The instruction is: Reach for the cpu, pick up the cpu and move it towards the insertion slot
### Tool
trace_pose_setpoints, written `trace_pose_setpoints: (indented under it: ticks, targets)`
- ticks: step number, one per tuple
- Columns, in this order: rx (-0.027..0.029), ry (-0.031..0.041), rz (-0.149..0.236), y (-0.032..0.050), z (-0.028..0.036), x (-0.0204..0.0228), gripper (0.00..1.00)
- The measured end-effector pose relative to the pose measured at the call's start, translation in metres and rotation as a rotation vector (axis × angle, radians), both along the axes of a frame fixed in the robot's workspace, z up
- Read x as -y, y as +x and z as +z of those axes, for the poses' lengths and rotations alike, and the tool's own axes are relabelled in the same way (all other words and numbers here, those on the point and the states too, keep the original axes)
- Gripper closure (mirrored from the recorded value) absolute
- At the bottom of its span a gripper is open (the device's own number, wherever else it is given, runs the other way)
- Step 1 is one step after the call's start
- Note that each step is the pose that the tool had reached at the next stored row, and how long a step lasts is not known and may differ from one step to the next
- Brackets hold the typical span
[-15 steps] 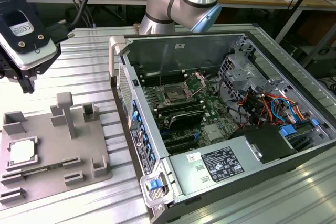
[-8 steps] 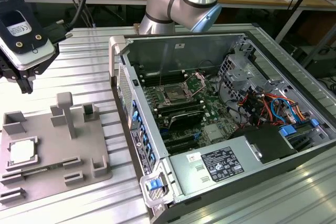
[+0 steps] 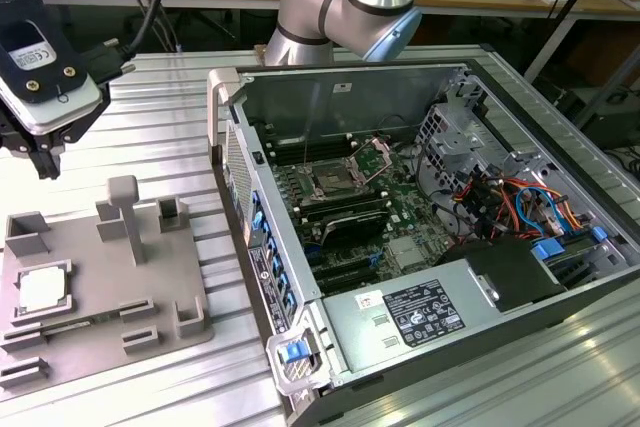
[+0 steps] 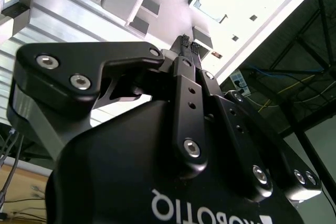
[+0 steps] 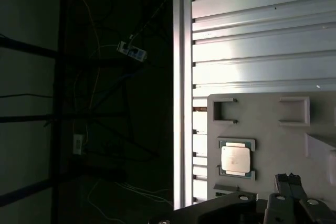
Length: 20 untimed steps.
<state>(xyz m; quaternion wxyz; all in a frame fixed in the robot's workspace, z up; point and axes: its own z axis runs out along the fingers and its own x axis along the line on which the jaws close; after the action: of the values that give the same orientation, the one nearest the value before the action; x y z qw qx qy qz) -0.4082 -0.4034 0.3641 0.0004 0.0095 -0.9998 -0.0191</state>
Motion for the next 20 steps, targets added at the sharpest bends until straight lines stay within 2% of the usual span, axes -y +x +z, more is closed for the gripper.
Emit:
trace_pose_setpoints:
  ticks: [2, 20]
  targets:
    - [-0.0002, 0.0000, 0.000, -0.0060, -0.0009, 0.0000, 0.89]
    - [-0.0002, 0.0000, 0.000, -0.0166, -0.0020, 0.0013, 0.89]
